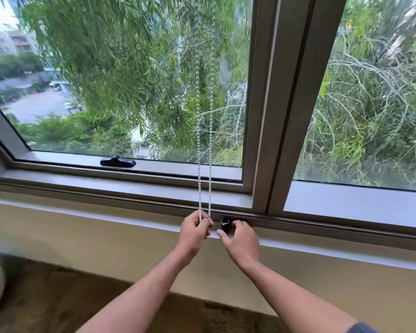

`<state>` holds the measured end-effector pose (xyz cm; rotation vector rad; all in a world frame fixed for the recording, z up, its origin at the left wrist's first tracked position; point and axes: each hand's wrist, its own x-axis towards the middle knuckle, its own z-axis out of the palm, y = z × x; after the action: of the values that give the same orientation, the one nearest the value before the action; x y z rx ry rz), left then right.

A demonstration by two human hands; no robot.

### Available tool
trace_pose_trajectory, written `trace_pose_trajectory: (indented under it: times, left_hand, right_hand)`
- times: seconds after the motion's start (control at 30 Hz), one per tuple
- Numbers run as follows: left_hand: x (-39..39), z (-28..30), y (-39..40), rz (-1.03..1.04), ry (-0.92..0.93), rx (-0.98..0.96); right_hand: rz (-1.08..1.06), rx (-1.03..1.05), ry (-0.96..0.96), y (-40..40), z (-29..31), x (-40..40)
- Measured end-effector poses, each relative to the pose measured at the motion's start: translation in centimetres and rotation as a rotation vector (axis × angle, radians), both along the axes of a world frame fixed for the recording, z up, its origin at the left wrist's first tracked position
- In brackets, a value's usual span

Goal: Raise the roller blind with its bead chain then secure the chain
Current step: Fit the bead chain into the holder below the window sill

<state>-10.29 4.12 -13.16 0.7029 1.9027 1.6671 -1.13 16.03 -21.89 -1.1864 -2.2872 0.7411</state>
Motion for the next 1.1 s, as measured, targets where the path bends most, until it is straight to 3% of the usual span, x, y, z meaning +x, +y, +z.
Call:
trace_pose_trajectory:
  times: [0.13,0.37,0.7,1.1]
  left_hand:
    - [0.0,0.2,0.2,-0.025,-0.043,0.042]
    - [-0.2,-0.4,0.0,-0.027,-0.083,0.126]
    - [2.0,-0.1,1.6,-0.058,-0.2,0.198]
    - [5.4,0.1,3.3,-0.114,0.219,0.075]
  right_hand:
    - [-0.114,0.068,-0.04,-0.4,0.5,-0.8]
    - [-0.047,0.121,0.04,-0.3,0.6,0.4]
    - [0.075,-0.055,0.318,-1.3,0.9,5.1]
    - [-0.026,-0.132,0.359,-1.2,1.3,6.5]
